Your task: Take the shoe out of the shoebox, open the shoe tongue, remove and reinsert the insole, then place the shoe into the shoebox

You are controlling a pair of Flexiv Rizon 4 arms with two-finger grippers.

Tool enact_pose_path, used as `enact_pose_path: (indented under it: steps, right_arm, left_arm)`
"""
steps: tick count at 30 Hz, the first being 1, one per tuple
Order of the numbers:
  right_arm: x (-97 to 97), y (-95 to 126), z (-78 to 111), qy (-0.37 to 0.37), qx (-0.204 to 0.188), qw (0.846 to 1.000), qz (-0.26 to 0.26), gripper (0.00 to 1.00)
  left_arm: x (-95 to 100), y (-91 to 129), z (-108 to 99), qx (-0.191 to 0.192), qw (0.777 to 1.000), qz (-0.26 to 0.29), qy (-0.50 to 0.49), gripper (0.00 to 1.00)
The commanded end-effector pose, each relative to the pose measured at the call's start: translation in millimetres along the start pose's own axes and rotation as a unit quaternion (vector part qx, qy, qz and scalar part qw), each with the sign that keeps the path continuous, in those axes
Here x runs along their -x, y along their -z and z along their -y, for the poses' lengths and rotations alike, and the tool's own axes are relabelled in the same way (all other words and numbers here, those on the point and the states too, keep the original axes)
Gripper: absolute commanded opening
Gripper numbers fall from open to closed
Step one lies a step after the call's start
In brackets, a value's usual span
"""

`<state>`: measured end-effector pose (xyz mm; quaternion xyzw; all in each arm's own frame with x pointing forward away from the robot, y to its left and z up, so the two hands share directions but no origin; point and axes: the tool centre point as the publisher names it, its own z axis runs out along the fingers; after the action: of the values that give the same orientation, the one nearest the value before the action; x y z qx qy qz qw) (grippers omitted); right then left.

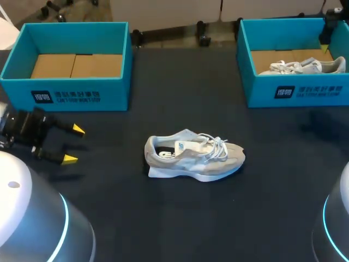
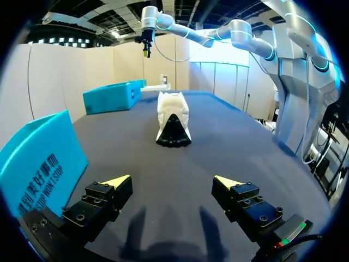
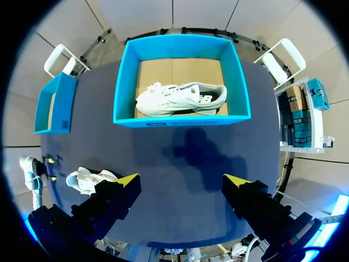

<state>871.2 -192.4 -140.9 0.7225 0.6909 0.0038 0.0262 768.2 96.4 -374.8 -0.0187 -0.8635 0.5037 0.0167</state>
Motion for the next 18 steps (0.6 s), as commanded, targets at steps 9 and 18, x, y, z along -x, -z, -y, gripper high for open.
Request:
enact_pose_path:
  steps: [9, 18]
  right_arm:
    - [-0.3, 0, -0.4, 0.0, -0.001, 1.0, 0.0, 1.0]
    - [-0.3, 0, -0.4, 0.0, -0.001, 1.0, 0.0, 1.0]
  left_arm:
    - [-1.3, -11, -13, -0.019, 1.0, 0.022, -0.009, 1.0]
    - [-1.2, -15, -16, -0.028, 0.999, 0.034, -0.006, 1.0]
